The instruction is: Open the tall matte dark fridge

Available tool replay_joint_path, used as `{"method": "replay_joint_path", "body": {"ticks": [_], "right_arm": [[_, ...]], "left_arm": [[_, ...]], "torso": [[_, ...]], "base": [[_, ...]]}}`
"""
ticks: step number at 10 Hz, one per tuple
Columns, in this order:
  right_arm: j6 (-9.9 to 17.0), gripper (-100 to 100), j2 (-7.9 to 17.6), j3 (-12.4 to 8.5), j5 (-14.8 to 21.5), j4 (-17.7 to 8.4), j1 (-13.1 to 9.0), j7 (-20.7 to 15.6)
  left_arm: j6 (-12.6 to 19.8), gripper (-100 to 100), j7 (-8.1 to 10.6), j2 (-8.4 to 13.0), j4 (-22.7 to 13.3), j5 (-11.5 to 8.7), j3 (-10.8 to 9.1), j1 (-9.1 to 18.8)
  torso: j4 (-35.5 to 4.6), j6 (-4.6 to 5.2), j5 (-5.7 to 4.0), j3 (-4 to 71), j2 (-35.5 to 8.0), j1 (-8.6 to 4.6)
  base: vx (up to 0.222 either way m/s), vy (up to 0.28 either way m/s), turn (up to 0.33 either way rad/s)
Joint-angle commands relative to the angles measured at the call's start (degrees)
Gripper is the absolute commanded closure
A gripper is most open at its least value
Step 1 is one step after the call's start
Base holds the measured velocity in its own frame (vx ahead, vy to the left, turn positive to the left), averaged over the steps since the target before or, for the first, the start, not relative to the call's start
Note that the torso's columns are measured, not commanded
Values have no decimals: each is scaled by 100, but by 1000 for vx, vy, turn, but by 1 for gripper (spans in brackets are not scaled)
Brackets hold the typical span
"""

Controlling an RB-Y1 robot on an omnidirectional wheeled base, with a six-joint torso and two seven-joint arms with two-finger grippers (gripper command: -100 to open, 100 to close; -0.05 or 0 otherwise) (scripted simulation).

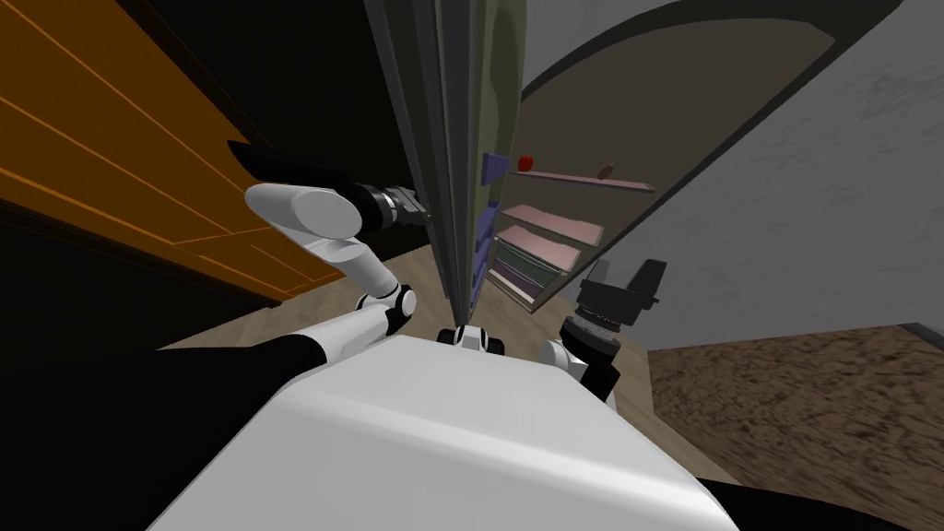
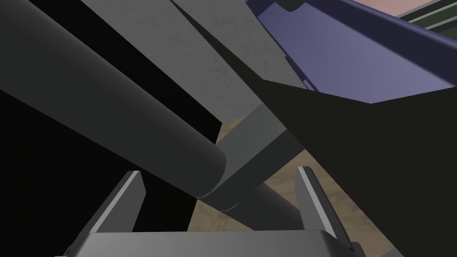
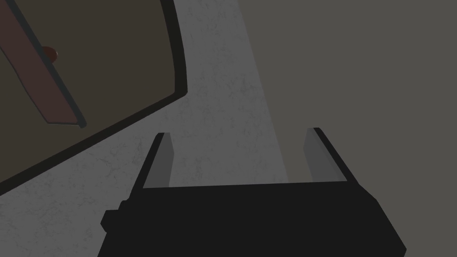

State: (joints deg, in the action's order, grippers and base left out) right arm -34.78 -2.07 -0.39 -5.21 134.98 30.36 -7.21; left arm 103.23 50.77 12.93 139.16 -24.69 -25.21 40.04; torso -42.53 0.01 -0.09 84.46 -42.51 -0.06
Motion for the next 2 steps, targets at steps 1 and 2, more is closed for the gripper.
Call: {"method": "replay_joint_path", "body": {"ticks": [1,2], "right_arm": [[0,0,0,0,0,0,0,0],[0,0,0,0,0,0,0,0]], "left_arm": [[1,0,0,0,0,0,0,0],[1,0,0,0,0,0,0,0]], "torso": [[15,-1,8,6,13,9],[23,-1,10,11,23,12]], "base": [[0,0,0],[0,0,0]]}}
